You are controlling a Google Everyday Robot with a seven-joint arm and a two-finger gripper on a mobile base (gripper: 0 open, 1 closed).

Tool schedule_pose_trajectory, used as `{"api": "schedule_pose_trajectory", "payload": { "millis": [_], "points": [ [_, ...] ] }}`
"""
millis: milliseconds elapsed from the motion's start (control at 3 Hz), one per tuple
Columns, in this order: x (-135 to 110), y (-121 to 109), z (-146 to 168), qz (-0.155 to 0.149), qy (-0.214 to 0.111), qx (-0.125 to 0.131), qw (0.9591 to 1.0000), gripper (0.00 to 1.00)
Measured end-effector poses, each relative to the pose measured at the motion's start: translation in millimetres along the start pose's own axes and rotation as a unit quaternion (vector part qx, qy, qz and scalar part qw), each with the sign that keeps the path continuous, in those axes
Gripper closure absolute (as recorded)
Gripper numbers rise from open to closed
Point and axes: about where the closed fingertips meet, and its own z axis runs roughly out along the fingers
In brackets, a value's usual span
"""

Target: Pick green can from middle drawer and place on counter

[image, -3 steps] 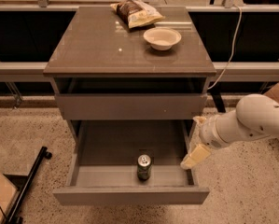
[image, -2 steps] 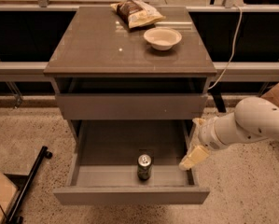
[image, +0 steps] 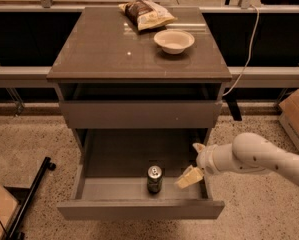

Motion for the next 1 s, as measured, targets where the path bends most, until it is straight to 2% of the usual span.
{"api": "schedule_pose_trajectory", "payload": {
  "millis": [333, 667, 1000],
  "points": [
    [11.6, -5.5, 44.9, 0.021, -0.027, -0.015, 0.9993, 0.0],
    [15.6, -3.9, 87.9, 0.036, -0.048, -0.043, 0.9973, 0.0],
    [8.2, 10.7, 136.4, 0.044, -0.073, -0.092, 0.9921, 0.0]
  ]
}}
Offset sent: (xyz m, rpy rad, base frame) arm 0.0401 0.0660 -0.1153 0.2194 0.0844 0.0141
